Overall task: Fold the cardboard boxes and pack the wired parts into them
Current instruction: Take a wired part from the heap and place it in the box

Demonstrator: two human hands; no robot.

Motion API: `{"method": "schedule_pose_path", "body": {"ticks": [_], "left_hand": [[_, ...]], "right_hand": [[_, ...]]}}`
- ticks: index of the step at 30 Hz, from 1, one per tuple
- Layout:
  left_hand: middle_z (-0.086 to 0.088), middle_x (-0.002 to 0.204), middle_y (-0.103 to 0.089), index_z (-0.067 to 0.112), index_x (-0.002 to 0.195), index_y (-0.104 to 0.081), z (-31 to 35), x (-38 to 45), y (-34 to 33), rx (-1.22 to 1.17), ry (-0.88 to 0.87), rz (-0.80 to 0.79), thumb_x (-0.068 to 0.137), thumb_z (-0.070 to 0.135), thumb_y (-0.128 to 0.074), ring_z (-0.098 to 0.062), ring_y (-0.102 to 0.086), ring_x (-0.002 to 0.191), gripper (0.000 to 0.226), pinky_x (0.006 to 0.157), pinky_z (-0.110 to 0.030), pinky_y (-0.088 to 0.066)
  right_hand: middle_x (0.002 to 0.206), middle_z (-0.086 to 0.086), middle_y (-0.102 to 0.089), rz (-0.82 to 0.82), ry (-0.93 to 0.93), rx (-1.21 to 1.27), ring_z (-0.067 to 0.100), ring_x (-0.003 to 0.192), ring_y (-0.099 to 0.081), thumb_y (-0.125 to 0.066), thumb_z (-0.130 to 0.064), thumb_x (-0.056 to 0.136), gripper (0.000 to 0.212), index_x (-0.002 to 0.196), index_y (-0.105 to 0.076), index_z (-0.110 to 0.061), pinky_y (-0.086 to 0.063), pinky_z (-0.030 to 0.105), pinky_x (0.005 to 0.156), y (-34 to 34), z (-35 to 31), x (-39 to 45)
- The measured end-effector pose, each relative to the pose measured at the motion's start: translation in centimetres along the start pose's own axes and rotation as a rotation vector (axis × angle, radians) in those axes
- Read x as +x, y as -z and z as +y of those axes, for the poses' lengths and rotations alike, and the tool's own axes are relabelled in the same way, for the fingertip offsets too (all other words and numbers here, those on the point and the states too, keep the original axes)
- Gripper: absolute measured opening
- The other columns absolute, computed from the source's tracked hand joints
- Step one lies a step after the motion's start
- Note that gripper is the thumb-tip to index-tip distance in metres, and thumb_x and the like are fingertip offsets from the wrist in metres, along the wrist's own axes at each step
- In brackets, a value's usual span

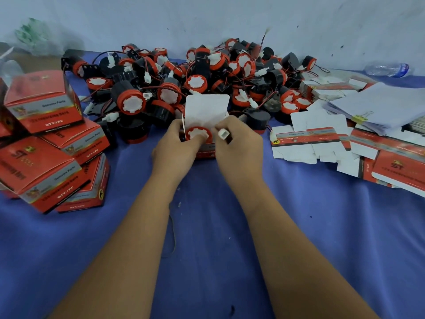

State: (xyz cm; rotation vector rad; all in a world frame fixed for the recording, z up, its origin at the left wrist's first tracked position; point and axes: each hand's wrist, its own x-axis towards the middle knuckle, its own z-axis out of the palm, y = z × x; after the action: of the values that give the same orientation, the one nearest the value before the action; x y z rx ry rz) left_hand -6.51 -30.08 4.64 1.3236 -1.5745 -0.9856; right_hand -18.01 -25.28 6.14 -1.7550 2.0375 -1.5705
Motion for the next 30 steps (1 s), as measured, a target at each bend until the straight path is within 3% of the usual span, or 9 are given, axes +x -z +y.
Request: {"method": "schedule_pose_path", "body": {"ticks": [2,7,12,15,17,21,24,26,30], "left_hand": [[0.019,0.105,-0.067,0.044,0.117,-0.058,0.1,0.0,0.0,0.000,0.005,-0.014,0.078,0.054,-0.062,-0.013,-0.061,0.105,0.040,0.097,-0.046,-0.050],[0.009,0.111,-0.068,0.037,0.123,-0.057,0.5,-0.3,0.0,0.014,0.005,-0.037,0.076,0.052,-0.045,-0.021,-0.061,0.109,0.051,0.100,-0.048,-0.047],[0.009,0.110,-0.070,0.039,0.123,-0.060,0.5,-0.6,0.0,-0.023,-0.025,-0.049,0.076,0.041,-0.046,-0.023,-0.062,0.110,0.050,0.100,-0.050,-0.046],[0.004,0.111,-0.071,0.041,0.116,-0.063,0.6,-0.7,0.1,-0.092,-0.035,-0.052,0.075,0.037,-0.049,-0.025,-0.062,0.112,0.043,0.103,-0.052,-0.045],[0.010,0.113,-0.070,0.050,0.114,-0.060,0.7,-0.7,0.1,-0.112,-0.050,-0.046,0.076,0.040,-0.053,-0.020,-0.062,0.114,0.040,0.104,-0.049,-0.045],[0.012,0.110,-0.069,0.034,0.124,-0.058,0.8,-0.8,0.0,-0.058,-0.152,-0.047,0.084,0.035,-0.057,-0.016,-0.064,0.105,0.039,0.093,-0.048,-0.052],[0.012,0.105,-0.068,0.031,0.120,-0.057,0.8,-0.9,-0.4,0.024,-0.226,-0.029,0.086,0.038,-0.057,-0.016,-0.064,0.101,0.035,0.088,-0.049,-0.053],[0.013,0.105,-0.068,0.033,0.120,-0.057,0.7,-1.0,-0.4,0.010,-0.207,-0.027,0.084,0.039,-0.055,-0.012,-0.064,0.099,0.037,0.088,-0.047,-0.053],[0.015,0.112,-0.067,0.038,0.127,-0.054,0.3,-0.6,-0.5,-0.036,-0.125,-0.013,0.093,0.032,-0.061,-0.010,-0.063,0.104,0.036,0.095,-0.042,-0.053]], "right_hand": [[0.085,0.004,-0.067,-0.074,0.047,-0.127,0.023,0.082,-0.057,-0.057,-0.010,0.090,0.012,0.093,-0.069,-0.010,-0.046,0.043,0.066,-0.3,0.0,-0.2],[0.080,-0.001,-0.071,-0.026,0.232,-0.193,0.021,0.080,-0.056,-0.054,-0.030,0.087,0.026,0.089,-0.075,-0.015,-0.041,0.036,0.074,-0.1,-0.8,-0.7],[0.090,-0.003,-0.069,-0.080,0.300,-0.257,0.021,0.089,-0.054,-0.053,-0.026,0.080,0.032,0.101,-0.076,-0.018,-0.032,0.030,0.079,0.0,-0.8,-0.5],[0.093,-0.005,-0.068,-0.115,0.299,-0.160,0.016,0.094,-0.052,-0.052,-0.034,0.079,0.037,0.101,-0.076,-0.017,-0.029,0.028,0.084,0.2,-1.1,-0.7],[0.090,-0.009,-0.068,-0.117,0.268,-0.063,0.012,0.091,-0.051,-0.043,-0.046,0.080,0.046,0.097,-0.075,-0.019,-0.029,0.030,0.087,0.4,-1.3,-0.7],[0.082,-0.014,-0.066,-0.037,0.206,-0.082,0.005,0.087,-0.053,-0.046,-0.061,0.081,0.047,0.103,-0.067,-0.026,-0.028,0.032,0.094,0.6,-2.2,-0.8],[0.070,-0.013,-0.064,0.015,0.254,-0.245,0.009,0.083,-0.056,-0.056,-0.049,0.086,0.027,0.086,-0.070,-0.026,-0.030,0.042,0.097,0.3,-2.3,-0.8],[0.061,-0.013,-0.054,0.065,0.242,-0.224,0.010,0.077,-0.055,-0.055,-0.037,0.088,0.023,0.076,-0.067,-0.021,-0.029,0.047,0.101,0.2,-2.3,-0.7],[0.070,-0.008,-0.059,0.232,0.155,-0.119,0.010,0.077,-0.051,-0.047,-0.025,0.095,0.022,0.089,-0.066,-0.015,-0.023,0.037,0.100,0.8,-1.6,0.2]]}}
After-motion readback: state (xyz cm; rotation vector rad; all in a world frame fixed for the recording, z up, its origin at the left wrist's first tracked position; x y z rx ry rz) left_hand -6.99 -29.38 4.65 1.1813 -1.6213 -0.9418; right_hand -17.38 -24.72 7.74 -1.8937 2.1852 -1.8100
